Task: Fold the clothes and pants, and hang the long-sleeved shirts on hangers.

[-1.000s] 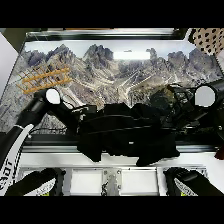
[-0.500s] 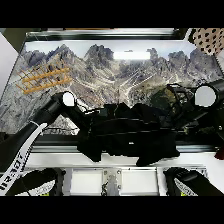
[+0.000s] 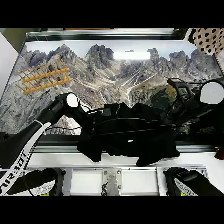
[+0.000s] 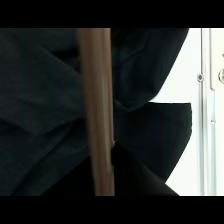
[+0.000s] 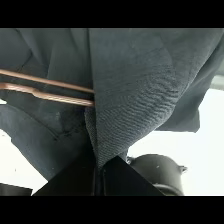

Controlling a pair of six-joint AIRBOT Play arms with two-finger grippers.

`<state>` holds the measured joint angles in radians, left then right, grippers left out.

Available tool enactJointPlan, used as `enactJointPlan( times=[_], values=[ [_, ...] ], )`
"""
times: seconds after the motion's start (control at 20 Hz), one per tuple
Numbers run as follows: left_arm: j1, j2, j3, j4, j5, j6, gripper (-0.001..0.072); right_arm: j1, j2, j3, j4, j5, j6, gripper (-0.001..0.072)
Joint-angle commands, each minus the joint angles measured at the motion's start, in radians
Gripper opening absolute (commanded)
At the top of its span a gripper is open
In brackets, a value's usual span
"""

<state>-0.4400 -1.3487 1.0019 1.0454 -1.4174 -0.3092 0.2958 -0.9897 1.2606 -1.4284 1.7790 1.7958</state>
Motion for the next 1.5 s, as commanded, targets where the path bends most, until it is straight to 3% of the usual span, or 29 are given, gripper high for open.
enactJointPlan(
  times=[0.0, 0.4, 0.65, 0.95, 1.45],
  values=[
    [-0.001, -0.001, 0.000, -0.002, 0.013, -0.001, 0.0012, 0.000, -0.008, 0.058, -0.045, -0.002, -0.005, 0.0010],
    [-0.001, -0.001, 0.000, -0.004, 0.005, -0.001, 0.0012, 0.014, -0.029, 0.071, -0.026, -0.127, -0.019, 0.0011],
    [-0.001, -0.001, 0.000, -0.043, 0.020, 0.013, 0.0012, 0.131, -0.042, 0.071, 0.000, -0.218, -0.014, 0.0011],
    [-0.001, -0.001, 0.000, -0.053, 0.026, 0.026, 0.0012, 0.251, -0.089, 0.105, 0.160, -0.354, 0.015, 0.0010],
    [-0.001, -0.001, 0.000, -0.053, 0.031, 0.025, 0.0013, 0.417, -0.211, 0.210, 0.177, -0.421, 0.063, 0.0010]
  ],
)
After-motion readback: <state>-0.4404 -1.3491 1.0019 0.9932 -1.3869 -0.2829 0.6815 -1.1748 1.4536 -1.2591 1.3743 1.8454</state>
